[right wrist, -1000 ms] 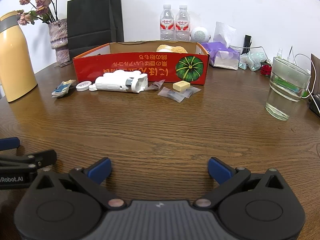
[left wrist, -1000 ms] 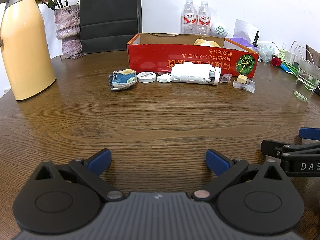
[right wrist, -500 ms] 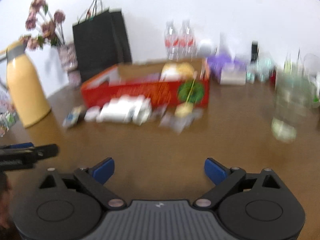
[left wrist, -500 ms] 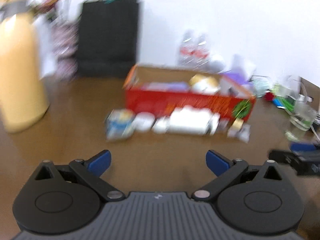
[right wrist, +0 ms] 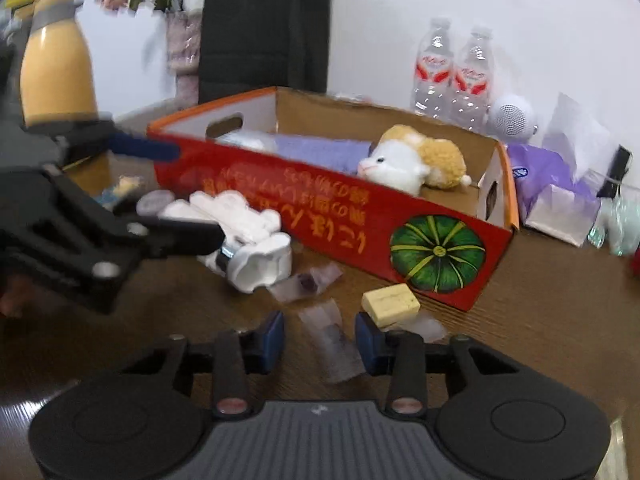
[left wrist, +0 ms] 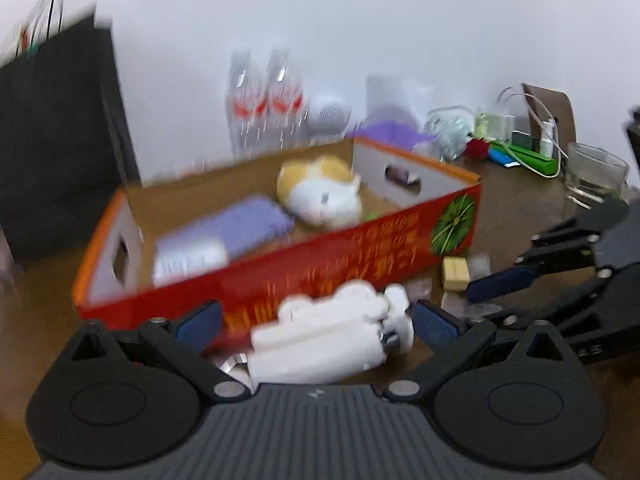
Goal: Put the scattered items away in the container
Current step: 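Grasp the clear plastic packet with the right tool while the left tool grasps the white plastic device, then carry both items into the red box and open both tools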
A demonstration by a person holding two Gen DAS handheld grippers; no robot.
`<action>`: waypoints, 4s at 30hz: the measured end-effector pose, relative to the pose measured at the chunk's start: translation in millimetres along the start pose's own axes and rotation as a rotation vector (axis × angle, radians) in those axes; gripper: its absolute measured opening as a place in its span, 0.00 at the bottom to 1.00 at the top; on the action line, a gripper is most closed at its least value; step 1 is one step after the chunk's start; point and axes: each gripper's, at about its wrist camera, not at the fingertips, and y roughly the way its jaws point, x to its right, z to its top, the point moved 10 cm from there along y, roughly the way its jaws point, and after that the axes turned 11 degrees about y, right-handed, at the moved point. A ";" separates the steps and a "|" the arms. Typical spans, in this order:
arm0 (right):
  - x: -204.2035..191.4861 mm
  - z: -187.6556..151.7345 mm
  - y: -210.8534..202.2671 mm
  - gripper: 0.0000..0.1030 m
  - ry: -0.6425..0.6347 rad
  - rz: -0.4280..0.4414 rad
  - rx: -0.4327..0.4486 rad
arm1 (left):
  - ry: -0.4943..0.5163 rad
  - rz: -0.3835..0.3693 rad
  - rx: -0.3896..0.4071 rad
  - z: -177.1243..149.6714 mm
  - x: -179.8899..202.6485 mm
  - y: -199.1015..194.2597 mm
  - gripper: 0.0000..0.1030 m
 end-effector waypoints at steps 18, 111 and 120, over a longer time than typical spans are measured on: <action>5.6 -10.0 -13.9 0.20 0.039 0.025 -0.005 | 0.063 -0.167 -0.099 -10.7 6.7 4.3 0.63; 63.6 159.0 47.5 0.79 0.388 -0.145 -0.335 | -0.381 0.015 -0.492 93.8 -108.4 45.1 0.99; 17.7 153.2 -8.2 0.82 0.408 -0.071 -0.209 | -0.366 0.194 -0.239 89.4 -104.9 -48.5 1.00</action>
